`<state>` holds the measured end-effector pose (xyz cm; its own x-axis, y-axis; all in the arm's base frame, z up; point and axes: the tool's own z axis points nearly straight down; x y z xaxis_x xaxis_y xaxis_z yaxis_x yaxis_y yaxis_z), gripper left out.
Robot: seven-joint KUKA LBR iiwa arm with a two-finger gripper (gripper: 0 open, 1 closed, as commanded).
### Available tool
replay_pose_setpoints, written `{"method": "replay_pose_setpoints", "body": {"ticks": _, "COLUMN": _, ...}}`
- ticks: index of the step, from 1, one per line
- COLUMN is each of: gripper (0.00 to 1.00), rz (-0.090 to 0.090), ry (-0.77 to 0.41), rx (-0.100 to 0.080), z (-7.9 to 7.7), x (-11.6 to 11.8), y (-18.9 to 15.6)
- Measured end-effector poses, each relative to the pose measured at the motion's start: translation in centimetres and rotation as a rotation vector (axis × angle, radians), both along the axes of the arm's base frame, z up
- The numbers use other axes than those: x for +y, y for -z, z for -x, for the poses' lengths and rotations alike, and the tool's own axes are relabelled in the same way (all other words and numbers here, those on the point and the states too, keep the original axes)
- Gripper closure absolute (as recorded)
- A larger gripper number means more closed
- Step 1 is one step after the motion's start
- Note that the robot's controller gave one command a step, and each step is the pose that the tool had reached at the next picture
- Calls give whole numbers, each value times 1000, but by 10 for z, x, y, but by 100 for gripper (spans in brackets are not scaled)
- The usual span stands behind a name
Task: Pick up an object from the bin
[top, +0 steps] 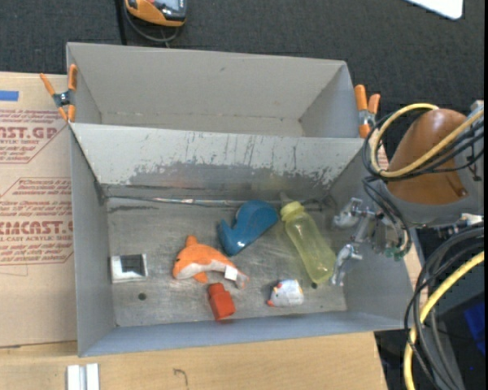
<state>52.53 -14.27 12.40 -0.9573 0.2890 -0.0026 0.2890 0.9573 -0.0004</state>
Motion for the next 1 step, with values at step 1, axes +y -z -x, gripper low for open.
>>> {"method": "replay_pose_setpoints", "body": {"ticks": 1, "gripper": 0, "rz": -6, "ry": 130, "rx": 9, "z": 9, "x": -1, "y": 42}}
